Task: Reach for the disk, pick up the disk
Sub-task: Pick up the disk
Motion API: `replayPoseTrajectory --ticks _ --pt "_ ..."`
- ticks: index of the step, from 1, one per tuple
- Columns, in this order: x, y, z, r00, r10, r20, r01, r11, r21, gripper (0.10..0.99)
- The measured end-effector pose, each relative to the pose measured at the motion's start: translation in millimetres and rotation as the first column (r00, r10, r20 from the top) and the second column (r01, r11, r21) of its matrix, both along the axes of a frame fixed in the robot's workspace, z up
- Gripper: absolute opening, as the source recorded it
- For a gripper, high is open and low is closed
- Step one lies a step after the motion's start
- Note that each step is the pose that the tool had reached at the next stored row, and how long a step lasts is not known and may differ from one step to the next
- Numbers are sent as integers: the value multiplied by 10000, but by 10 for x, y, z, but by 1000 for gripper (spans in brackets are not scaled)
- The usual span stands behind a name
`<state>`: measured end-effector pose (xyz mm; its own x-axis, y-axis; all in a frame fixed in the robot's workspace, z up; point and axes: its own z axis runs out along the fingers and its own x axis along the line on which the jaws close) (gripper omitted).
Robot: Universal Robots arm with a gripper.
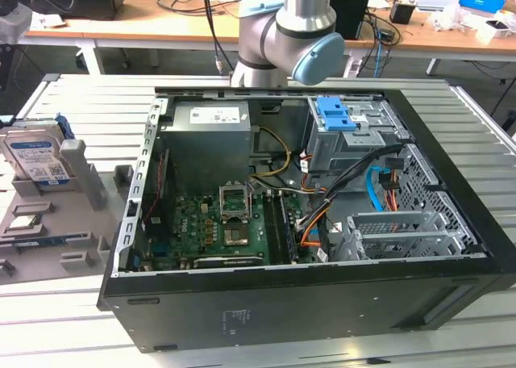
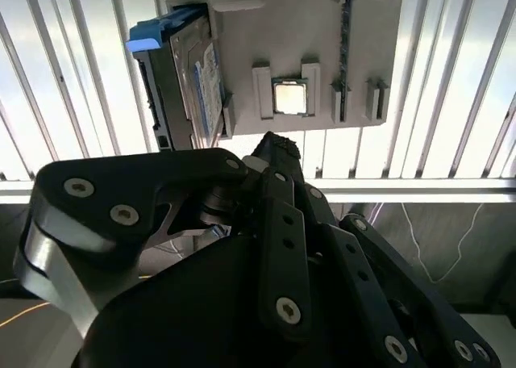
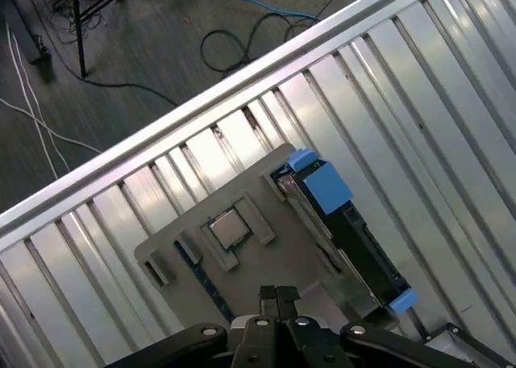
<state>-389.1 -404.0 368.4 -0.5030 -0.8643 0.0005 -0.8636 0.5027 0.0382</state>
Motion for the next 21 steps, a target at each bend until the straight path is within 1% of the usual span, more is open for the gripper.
replayPoseTrajectory --ticks 1,4,7,9,10,12,14,16,17,18,20,21 --pt "0 0 0 9998 179 0 -179 9998 1 106" --pt "0 0 0 9988 489 -1 -489 9988 0 106" --pt "0 0 0 9966 826 0 -826 9966 0 106" --pt "0 0 0 9942 1077 1 -1077 9942 1 106" --pt "0 0 0 9921 1257 0 -1257 9921 0 106" --pt "0 0 0 9895 1448 1 -1448 9895 0 106" --pt "0 0 0 9832 1826 1 -1826 9832 1 106" --pt "0 0 0 9795 2013 0 -2013 9795 0 106" --pt "0 0 0 9761 2173 1 -2173 9761 0 106" --pt "0 0 0 9712 2382 1 -2382 9712 1 106" --pt "0 0 0 9702 2425 0 -2425 9702 0 106" --pt "0 0 0 9636 2672 0 -2672 9636 0 106"
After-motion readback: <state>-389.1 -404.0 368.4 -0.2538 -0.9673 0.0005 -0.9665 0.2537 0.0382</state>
